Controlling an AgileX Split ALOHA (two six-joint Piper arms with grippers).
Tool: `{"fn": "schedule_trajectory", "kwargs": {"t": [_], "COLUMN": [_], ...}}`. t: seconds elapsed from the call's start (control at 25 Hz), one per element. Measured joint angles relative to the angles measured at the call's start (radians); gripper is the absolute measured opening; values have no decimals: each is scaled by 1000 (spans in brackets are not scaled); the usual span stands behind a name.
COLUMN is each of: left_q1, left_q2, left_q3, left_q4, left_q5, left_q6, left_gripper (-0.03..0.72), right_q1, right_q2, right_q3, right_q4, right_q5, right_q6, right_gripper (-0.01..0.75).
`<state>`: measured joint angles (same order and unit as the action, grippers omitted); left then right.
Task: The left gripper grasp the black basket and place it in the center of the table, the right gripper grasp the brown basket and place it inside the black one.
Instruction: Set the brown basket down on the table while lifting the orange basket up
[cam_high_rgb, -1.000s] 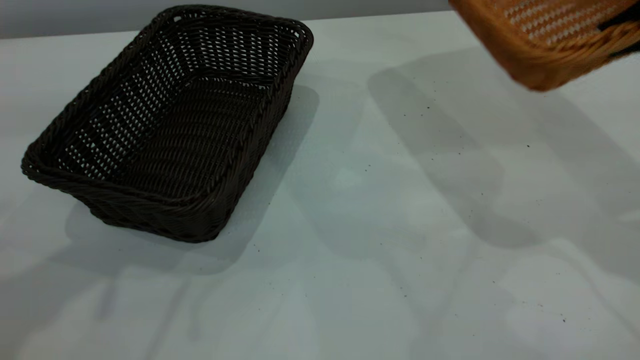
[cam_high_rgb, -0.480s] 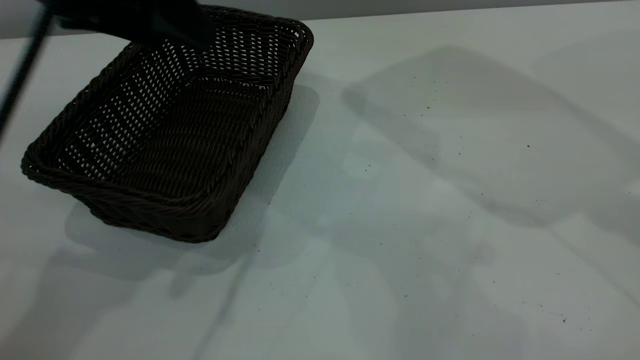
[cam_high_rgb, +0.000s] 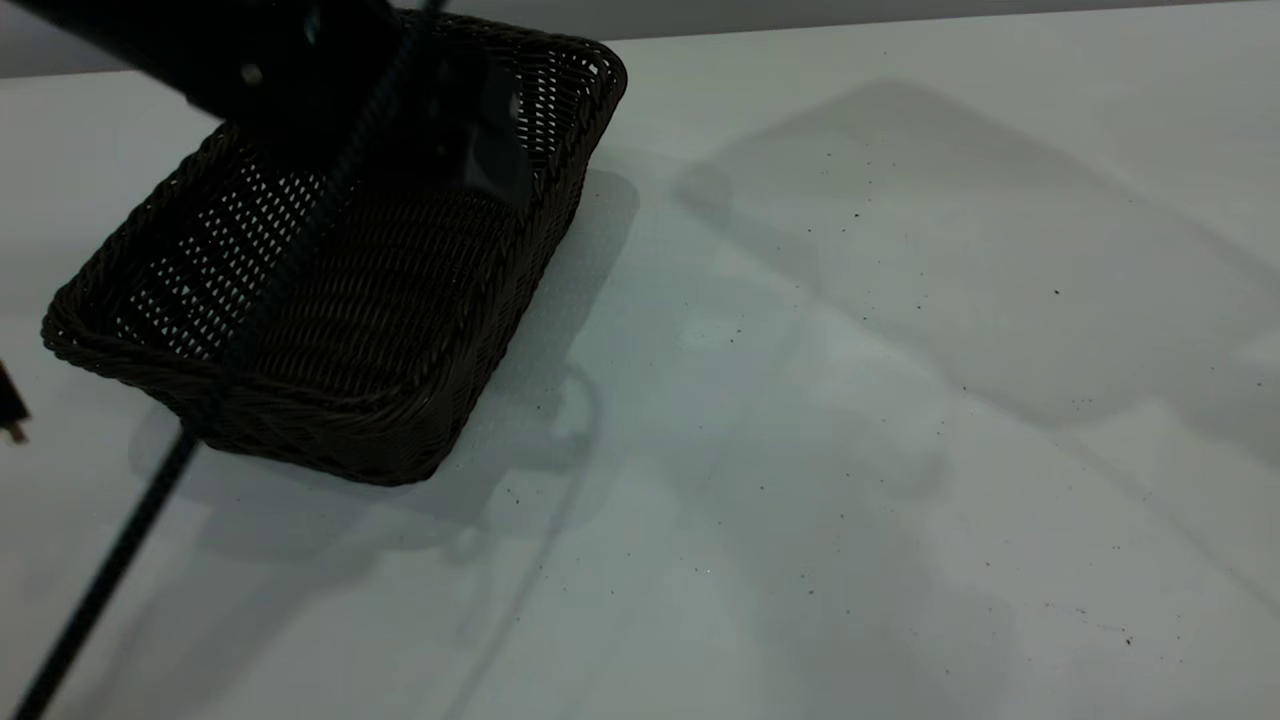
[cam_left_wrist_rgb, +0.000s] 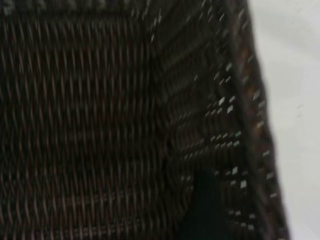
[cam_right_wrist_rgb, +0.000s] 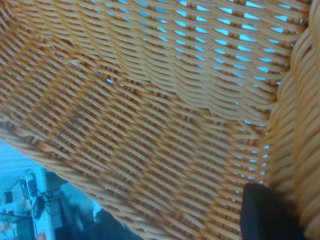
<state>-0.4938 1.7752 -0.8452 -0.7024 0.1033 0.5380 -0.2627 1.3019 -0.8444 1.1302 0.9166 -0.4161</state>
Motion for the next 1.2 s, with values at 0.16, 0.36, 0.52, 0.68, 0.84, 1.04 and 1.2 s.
{"fn": "schedule_trajectory", "kwargs": {"t": [0.16, 0.36, 0.52, 0.68, 0.84, 1.04, 1.2], "left_q1": [-10, -28, -30, -30, -30, -30, -30], "left_q2": [54, 88, 88, 88, 88, 87, 81], "left_q3": [0, 0, -1, -1, -1, -2, -2], "left_q4": [0, 0, 0, 1, 6, 5, 9], "left_q5": [-29, -30, -30, -26, -13, 51, 170], "left_q6": [-7, -7, -7, -8, 32, 138, 288], "left_gripper": [477, 477, 411, 197, 126, 125, 125], "right_q1": [0, 0, 0, 0, 0, 0, 0], "right_q2": [0, 0, 0, 0, 0, 0, 0], "right_q3": [0, 0, 0, 0, 0, 0, 0], "right_q4": [2, 7, 8, 12, 13, 14, 48], "right_q5": [0, 0, -1, -1, -2, -2, -2], "right_q6": [-10, -25, -26, -32, -37, -41, -70], "right_gripper": [106, 106, 106, 106, 106, 106, 106]}}
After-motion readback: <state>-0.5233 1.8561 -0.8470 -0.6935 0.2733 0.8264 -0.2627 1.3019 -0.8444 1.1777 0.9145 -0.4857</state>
